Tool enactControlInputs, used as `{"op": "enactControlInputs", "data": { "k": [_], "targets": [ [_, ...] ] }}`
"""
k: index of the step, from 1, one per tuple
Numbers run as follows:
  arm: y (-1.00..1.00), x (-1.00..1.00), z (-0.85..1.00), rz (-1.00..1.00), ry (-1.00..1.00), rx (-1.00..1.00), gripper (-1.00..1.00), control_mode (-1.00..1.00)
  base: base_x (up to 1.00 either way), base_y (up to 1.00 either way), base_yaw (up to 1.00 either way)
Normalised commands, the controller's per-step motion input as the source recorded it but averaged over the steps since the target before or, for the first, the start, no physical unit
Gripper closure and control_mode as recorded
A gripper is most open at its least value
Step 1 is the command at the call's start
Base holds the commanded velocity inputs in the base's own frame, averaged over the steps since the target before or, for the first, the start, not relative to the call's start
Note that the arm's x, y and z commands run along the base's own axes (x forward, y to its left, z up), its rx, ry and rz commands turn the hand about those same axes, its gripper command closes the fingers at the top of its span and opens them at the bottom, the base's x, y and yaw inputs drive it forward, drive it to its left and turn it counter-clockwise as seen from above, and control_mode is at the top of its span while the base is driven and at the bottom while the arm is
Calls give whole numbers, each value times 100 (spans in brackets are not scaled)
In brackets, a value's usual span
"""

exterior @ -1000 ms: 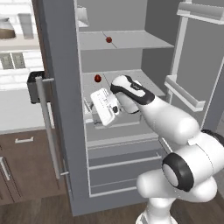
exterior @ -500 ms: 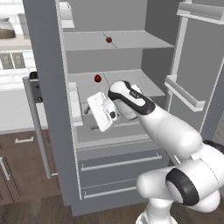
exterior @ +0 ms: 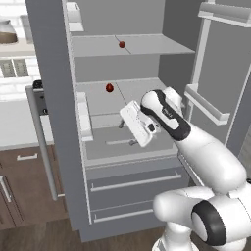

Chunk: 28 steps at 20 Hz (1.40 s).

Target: Take the strawberry from the fridge and place it on top of the pancake, located on the dining counter.

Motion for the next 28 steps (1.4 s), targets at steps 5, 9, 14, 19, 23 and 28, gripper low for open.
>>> {"op": "enactControlInputs", "data": {
  "k": [5,9,14,19,23,28],
  "targets": [
    [-100,-13,-1,43,-30,-44,-100,-100,0,0,0],
    [-96,-35,0,60,-46,-36,-100,-100,0,0,0],
    [-75,-64,2,64,-56,-48,-100,-100,0,0,0],
    [-32,-52,5,48,-46,-33,-100,-100,0,0,0],
    [3,-13,33,13,-2,-17,-100,-100,0,0,0],
    [0,-52,0,-13,3,-1,-100,-100,0,0,0]
  ]
}}
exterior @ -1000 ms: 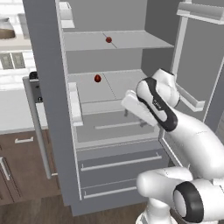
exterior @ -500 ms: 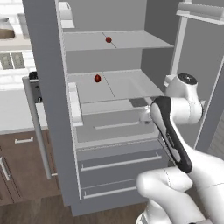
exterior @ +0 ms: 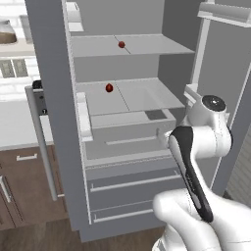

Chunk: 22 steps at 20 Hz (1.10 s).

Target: Take the strawberry from the fridge and place it on top of the pancake, located on the dining counter.

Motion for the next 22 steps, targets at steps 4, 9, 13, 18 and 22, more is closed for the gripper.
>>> {"op": "enactControlInputs", "data": {
  "k": [4,9,13,18,22],
  "targets": [
    [0,-59,0,-15,2,0,-100,-100,0,0,0],
    [1,-62,0,-6,0,0,-100,-100,0,0,0],
    [-1,-42,0,0,0,7,-100,-100,0,0,0],
    [0,-31,-20,0,-1,3,-100,-100,0,0,0],
    [0,-3,-10,0,0,0,-100,-100,0,0,0]
  ]
}}
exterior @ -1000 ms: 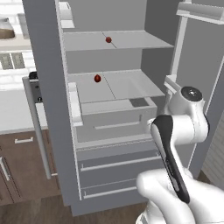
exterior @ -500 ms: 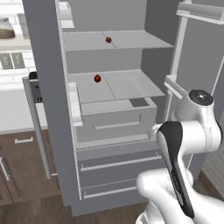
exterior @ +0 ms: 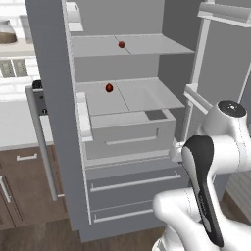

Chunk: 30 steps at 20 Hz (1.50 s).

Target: Take the strawberry from the fridge and place it on top of the pancake, located on the dining counter.

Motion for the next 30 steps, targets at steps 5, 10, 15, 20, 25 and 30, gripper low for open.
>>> {"op": "enactControlInputs", "data": {
  "k": [5,10,15,20,25,30],
  "targets": [
    [0,0,0,0,-1,0,-100,-100,0,0,0],
    [4,0,0,0,-1,0,-100,-100,0,0,0],
    [0,0,0,0,0,0,-100,100,9,6,5],
    [0,0,0,0,0,0,-100,100,25,8,10],
    [0,0,0,0,0,0,-100,100,49,23,3],
    [0,0,0,0,0,0,-100,100,63,31,-4]
  ]
}}
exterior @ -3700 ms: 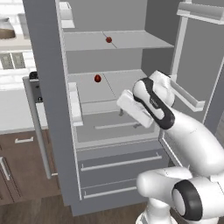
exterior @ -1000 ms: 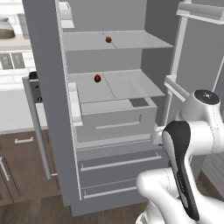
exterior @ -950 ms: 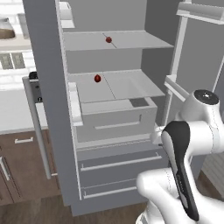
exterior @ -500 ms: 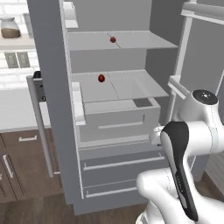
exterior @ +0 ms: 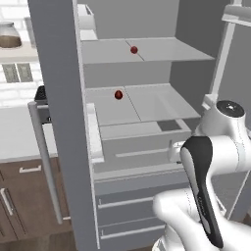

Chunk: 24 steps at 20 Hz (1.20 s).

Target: Take the strawberry from the fridge and place it on top of the pancake, located on the dining counter.

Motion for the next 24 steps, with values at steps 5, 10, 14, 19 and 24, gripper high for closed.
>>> {"op": "enactControlInputs", "data": {
  "k": [5,10,14,19,24],
  "targets": [
    [0,0,0,0,0,0,-100,100,60,43,-3],
    [0,0,0,0,0,0,-100,100,36,-15,0],
    [0,0,0,0,0,0,-100,100,41,-5,0],
    [0,0,0,0,0,0,-100,100,61,0,-4],
    [0,0,0,0,0,0,-100,100,67,0,-1]
  ]
}}
